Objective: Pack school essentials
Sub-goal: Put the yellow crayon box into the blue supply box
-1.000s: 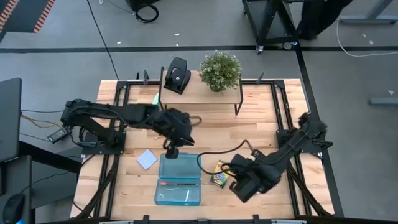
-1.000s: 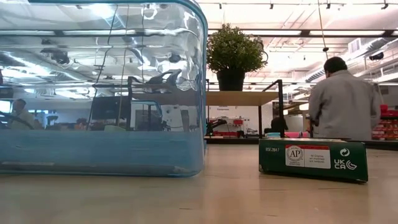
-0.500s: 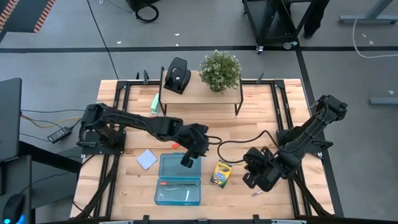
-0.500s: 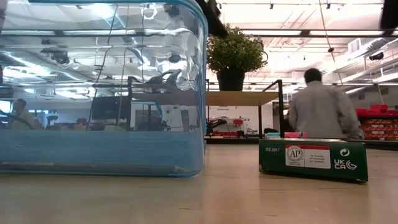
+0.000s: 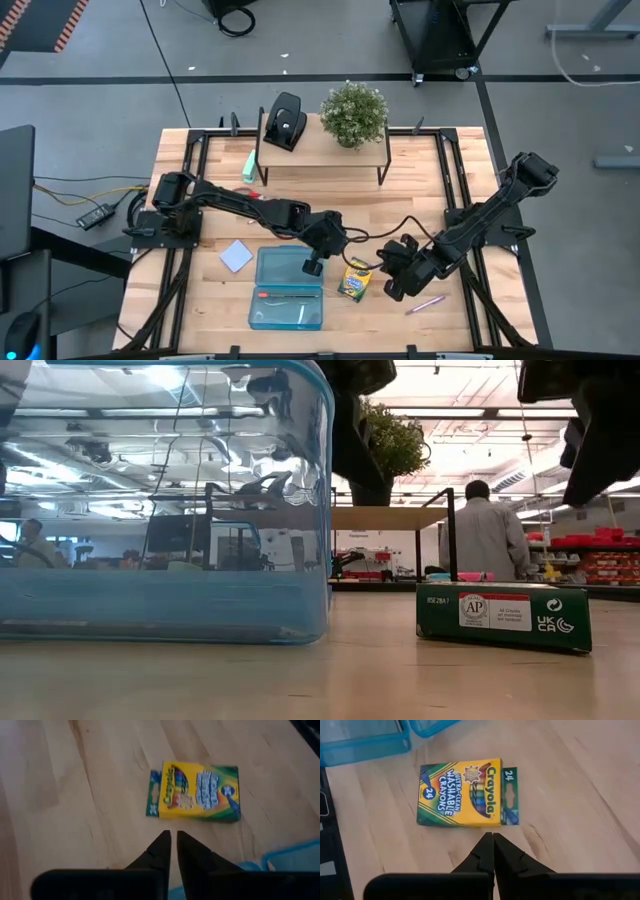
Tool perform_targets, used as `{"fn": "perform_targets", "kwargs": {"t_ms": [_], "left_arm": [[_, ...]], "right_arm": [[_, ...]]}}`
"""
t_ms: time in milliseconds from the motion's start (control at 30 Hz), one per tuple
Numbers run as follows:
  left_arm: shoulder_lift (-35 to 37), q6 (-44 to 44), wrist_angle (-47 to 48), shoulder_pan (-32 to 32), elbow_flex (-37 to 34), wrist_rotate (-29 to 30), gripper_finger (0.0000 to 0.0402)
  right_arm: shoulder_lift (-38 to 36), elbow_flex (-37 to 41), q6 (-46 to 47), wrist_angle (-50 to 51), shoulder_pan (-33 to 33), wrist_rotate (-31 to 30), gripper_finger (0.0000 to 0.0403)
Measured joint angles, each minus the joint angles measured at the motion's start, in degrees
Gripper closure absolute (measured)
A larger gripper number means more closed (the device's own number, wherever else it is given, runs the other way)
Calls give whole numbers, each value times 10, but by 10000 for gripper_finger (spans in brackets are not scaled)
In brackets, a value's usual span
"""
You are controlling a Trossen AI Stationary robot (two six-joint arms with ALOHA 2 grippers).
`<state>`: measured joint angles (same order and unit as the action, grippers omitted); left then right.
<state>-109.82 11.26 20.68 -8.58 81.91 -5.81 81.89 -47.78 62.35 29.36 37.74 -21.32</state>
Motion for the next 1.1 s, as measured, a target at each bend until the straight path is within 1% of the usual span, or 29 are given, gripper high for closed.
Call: {"fn": "perform_targets", "kwargs": {"t_ms": [100,200,300,400,467,533,633,900,1100], "left_arm": [[-5,10,-15,0,0,-7,386],[-12,10,-13,1,0,-25,393],[-21,8,-9,-1,-1,-26,392],[-38,-1,-27,-4,0,-27,384],[-47,-4,-38,-9,0,-27,384],[-57,-3,-43,-11,0,-29,387],[-60,-2,-34,-15,-1,-38,393],[-62,-16,-45,-29,0,-50,384],[-70,-16,-48,-40,1,-47,394]], "right_arm": [[0,32,-5,-54,-2,4,395],[0,54,14,-100,-4,4,395],[3,62,14,-108,-4,5,395],[14,62,-9,-129,-5,15,395],[29,60,-16,-158,-4,23,395],[46,60,-21,-163,-3,36,395],[74,53,-12,-164,-2,55,395],[150,10,0,-208,10,54,396],[208,-27,10,-208,6,55,396]]}}
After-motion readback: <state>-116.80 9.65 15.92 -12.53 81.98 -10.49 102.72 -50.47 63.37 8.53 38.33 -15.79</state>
